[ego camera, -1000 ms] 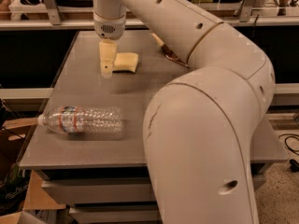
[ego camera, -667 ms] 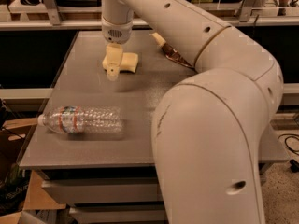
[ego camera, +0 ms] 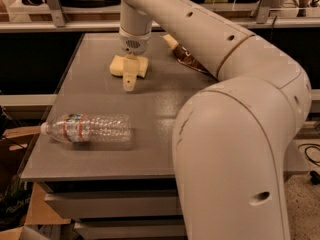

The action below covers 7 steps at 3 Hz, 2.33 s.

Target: Move sponge near water bottle

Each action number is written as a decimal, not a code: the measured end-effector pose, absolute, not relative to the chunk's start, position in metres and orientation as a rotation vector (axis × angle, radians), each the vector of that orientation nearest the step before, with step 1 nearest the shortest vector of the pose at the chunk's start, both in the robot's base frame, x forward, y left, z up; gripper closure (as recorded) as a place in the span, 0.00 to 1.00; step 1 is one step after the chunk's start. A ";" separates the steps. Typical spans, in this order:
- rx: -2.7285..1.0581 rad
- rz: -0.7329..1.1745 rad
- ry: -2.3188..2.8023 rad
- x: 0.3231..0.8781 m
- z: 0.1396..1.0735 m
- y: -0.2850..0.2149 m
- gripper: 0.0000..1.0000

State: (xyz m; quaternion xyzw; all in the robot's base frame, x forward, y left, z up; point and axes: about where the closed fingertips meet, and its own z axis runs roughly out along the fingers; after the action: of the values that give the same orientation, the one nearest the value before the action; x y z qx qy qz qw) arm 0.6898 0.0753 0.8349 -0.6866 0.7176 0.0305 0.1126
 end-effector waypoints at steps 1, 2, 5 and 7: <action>-2.019 0.102 2.110 0.690 0.829 0.072 0.41; -2.020 0.103 2.109 0.690 0.832 0.072 0.64; -2.077 0.108 1.964 0.683 0.864 0.067 1.00; -2.228 0.134 1.695 0.647 0.897 0.073 1.00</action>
Offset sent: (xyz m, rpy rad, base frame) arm -0.0023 -0.0107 0.0006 -0.0018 0.0159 0.0076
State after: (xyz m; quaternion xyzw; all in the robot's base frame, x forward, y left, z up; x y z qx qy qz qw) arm 0.6473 0.0727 0.8974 -0.7836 0.5961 0.0472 0.1685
